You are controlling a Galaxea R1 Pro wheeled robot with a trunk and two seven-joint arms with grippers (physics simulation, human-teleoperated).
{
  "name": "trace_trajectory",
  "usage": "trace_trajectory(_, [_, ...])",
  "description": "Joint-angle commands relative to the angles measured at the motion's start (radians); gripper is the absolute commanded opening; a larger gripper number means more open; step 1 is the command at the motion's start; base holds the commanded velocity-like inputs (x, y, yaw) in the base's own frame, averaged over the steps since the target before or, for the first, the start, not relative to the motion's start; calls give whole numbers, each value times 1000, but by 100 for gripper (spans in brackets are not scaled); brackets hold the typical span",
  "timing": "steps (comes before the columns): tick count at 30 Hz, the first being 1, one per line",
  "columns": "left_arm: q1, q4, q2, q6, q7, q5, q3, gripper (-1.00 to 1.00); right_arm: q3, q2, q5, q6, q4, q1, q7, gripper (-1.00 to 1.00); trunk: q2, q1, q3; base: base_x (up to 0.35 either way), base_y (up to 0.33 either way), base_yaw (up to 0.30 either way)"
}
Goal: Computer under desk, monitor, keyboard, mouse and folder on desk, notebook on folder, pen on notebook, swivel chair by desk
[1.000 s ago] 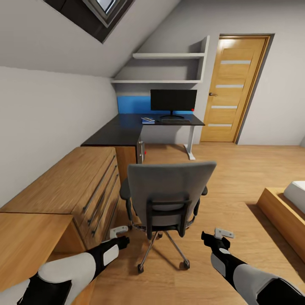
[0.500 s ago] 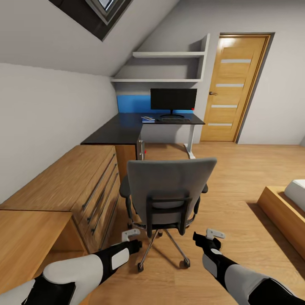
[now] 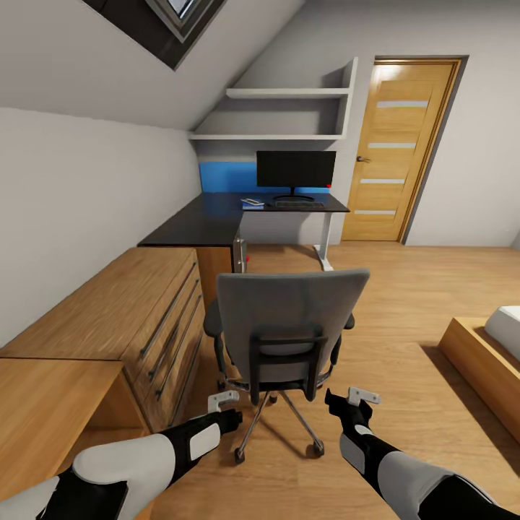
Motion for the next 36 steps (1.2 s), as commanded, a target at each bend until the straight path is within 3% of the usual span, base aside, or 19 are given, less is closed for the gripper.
trace_trajectory(1, [-1,-2,0,-2,6,4,-6,100,9,0,-5,-2,0,0,-5,100,-7,4,-4,0,0,0])
trace_trajectory(36, [-2,-1,0,0,9,4,-6,100,13,2,-1,-4,-2,0,0,100,-252,138,-114,0,0,-2])
